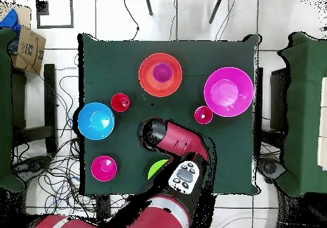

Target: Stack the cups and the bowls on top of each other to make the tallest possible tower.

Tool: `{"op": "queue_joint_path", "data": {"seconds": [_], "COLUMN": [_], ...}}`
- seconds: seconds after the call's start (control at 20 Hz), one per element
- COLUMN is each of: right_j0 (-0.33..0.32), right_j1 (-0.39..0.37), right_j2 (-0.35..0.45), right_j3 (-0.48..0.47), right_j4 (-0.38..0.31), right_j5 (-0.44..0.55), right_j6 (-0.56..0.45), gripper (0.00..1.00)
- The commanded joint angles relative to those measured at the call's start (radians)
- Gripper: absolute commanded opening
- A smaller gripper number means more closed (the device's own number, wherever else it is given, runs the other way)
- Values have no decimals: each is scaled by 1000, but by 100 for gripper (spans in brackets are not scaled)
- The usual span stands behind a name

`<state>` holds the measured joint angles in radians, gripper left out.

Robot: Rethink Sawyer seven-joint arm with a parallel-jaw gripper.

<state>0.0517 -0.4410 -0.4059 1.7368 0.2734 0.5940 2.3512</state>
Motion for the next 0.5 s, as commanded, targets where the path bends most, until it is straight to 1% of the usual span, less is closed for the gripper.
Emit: {"op": "queue_joint_path", "data": {"seconds": [0.05,0.3,0.5], "right_j0": [-22,-30,13], "right_j1": [28,33,18], "right_j2": [103,114,61], "right_j3": [48,54,35], "right_j4": [31,35,23], "right_j5": [-93,-107,-2], "right_j6": [149,148,173], "gripper": [100,100,100]}}
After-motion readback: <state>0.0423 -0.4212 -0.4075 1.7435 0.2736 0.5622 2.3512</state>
